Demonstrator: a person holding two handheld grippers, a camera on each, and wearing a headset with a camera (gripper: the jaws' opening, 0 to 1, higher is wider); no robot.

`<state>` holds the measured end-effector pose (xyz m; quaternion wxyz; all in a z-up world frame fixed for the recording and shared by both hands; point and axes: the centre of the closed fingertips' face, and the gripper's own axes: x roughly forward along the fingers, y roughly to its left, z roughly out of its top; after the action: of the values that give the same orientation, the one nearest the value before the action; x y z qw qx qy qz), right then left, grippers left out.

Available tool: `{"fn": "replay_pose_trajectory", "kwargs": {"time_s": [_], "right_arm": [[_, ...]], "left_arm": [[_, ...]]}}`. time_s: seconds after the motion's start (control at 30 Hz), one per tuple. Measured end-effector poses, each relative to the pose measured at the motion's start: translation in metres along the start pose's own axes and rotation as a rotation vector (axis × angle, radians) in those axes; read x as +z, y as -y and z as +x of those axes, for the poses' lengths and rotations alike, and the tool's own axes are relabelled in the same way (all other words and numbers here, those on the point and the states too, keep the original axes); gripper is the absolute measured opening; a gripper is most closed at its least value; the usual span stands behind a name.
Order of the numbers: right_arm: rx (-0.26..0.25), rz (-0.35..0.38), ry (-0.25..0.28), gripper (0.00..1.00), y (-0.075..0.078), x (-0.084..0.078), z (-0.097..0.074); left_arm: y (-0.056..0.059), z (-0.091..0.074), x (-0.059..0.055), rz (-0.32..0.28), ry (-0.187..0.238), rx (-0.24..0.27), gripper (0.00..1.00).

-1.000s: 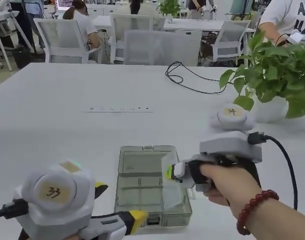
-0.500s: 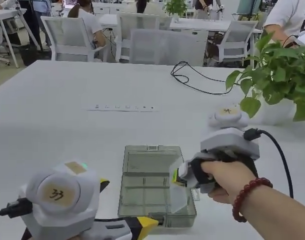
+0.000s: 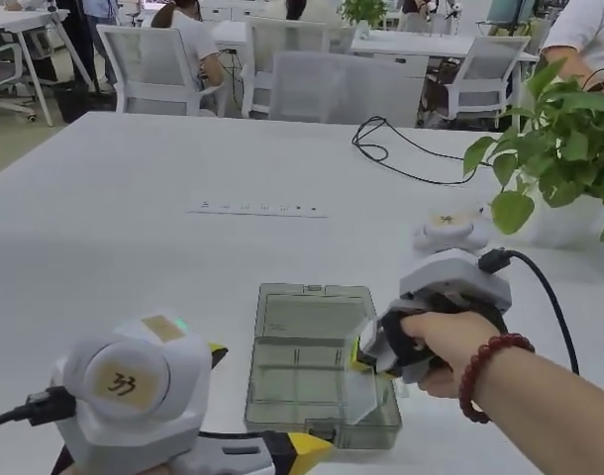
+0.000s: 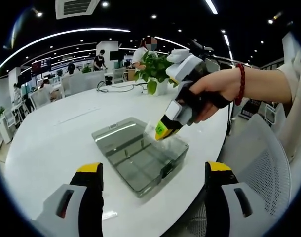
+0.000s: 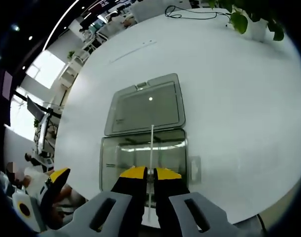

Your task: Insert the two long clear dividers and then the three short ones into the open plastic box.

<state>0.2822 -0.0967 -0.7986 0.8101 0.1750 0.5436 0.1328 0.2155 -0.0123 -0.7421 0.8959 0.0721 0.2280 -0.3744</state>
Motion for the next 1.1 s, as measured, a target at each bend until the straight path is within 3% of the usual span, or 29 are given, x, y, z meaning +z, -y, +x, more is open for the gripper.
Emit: {"fn": "replay_pose_trajectory", "kwargs": {"time_s": [0.4, 0.73, 1.1], "right_arm": [[-0.004, 0.034, -0.051, 0.07, 0.003, -0.004, 0.011], [-0.013, 0.038, -0.064, 0.07, 0.004, -0.005, 0.013], [-0.057, -0.055, -0.091, 0.07, 0.000, -0.006, 0.016]], "left_arm": [[-0.005, -0.002, -0.004, -0.008, -0.011, 0.008, 0.84], [-0.009, -0.003, -0.007, -0.017, -0.020, 0.011, 0.83], [-0.011, -0.001, -0.006, -0.021, -0.014, 0.011, 0.82]]}}
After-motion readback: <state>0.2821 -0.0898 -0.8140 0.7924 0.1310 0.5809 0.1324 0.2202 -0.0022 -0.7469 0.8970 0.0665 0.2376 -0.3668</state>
